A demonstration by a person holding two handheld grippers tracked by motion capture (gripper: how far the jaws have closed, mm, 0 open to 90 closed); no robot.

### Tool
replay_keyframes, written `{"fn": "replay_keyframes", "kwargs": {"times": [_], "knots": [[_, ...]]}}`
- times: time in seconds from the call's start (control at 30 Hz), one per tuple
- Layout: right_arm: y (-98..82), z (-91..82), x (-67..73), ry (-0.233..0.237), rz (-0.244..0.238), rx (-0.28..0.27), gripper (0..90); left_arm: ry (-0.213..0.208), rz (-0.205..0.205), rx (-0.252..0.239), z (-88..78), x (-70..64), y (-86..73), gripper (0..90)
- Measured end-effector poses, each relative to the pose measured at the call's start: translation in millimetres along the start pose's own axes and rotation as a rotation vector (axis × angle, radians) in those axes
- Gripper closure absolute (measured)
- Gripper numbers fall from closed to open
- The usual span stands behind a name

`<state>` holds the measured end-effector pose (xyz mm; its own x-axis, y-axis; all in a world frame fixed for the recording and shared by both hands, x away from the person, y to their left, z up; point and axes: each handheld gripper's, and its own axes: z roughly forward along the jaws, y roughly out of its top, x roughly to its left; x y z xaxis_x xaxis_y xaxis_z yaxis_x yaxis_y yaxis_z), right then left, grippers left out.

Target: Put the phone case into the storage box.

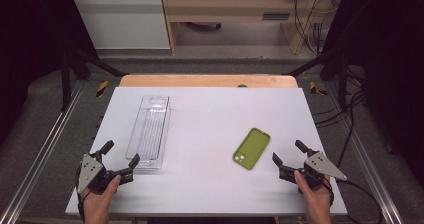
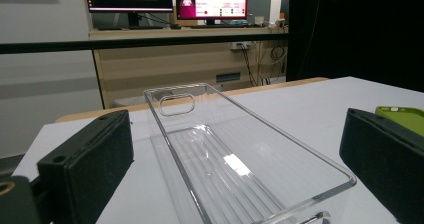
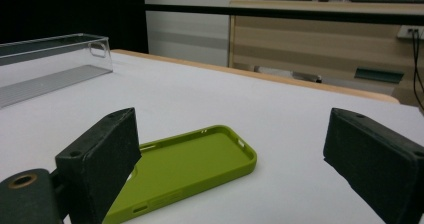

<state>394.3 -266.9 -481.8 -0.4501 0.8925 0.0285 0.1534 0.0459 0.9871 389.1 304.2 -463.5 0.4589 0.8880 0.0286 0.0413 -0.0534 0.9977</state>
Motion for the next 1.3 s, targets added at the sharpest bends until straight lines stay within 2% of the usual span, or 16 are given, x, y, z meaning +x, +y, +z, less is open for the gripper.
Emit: {"fn": "replay_keyframes", "kwargs": {"times": [0.2, 0.27, 0.37, 0.4, 0.53, 0.57, 0.6, 0.63, 0.67, 0.8, 0.83, 0.87, 0.97, 1.0, 1.07, 1.3], "knots": [[1.1, 0.2, 2.1, 0.017, 0.036, 0.044, 7.0, -0.003, 0.000, -0.002, -1.9, -2.3, 0.7, 0.1], [2.6, 0.8, 4.8, 0.037, 0.035, 0.099, 5.2, -0.003, 0.003, 0.002, -3.4, -3.5, 0.6, 0.2], [3.5, 2.0, 7.7, 0.056, 0.031, 0.130, 4.7, -0.003, 0.004, 0.006, -4.1, -3.9, 0.2, 0.2], [3.7, 5.2, 10.6, 0.061, -0.005, 0.190, 5.3, -0.002, 0.005, 0.012, -4.4, -4.0, -0.4, 0.2], [11.1, 12.3, 10.3, 0.052, -0.049, 0.270, 8.8, 0.007, 0.007, 0.012, -5.7, -3.2, 0.5, 0.3], [11.1, 12.3, 10.3, 0.052, -0.049, 0.270, 8.8, 0.007, 0.007, 0.012, -5.7, -3.2, 0.5, 0.3], [14.3, 14.2, 8.8, 0.056, -0.067, 0.292, 9.7, 0.014, 0.012, 0.015, -6.2, -2.8, 0.9, 0.3], [21.9, 18.5, 4.5, 0.031, -0.098, 0.351, 13.3, 0.018, 0.009, 0.012, -6.8, -2.0, 1.1, 0.4], [25.4, 21.2, 1.9, 0.019, -0.111, 0.369, 13.5, 0.020, 0.006, 0.011, -7.1, -1.6, 1.1, 0.4], [34.7, 36.8, -10.3, 0.029, -0.154, 0.451, 14.8, 0.022, 0.000, 0.008, -8.2, -1.1, 1.4, 0.5], [34.7, 36.8, -10.3, 0.029, -0.154, 0.451, 14.8, 0.022, 0.000, 0.008, -8.2, -1.1, 1.4, 0.5], [39.1, 46.7, -17.5, 0.046, -0.147, 0.494, 14.7, 0.022, 0.001, 0.007, -8.3, -1.2, 1.5, 0.5], [42.5, 59.6, -25.4, 0.061, -0.131, 0.550, 14.6, 0.021, 0.001, 0.009, -7.9, -1.2, 1.2, 0.5], [42.5, 59.6, -25.4, 0.061, -0.131, 0.550, 14.6, 0.021, 0.001, 0.009, -7.9, -1.2, 1.2, 0.5], [45.4, 71.9, -31.7, 0.061, -0.140, 0.590, 15.9, 0.021, 0.002, 0.009, -7.9, -1.4, 1.1, 0.5], [53.8, 96.7, -44.3, 0.069, -0.140, 0.644, 22.3, 0.016, 0.002, 0.008, -7.1, -1.7, 0.8, 0.6]]}}
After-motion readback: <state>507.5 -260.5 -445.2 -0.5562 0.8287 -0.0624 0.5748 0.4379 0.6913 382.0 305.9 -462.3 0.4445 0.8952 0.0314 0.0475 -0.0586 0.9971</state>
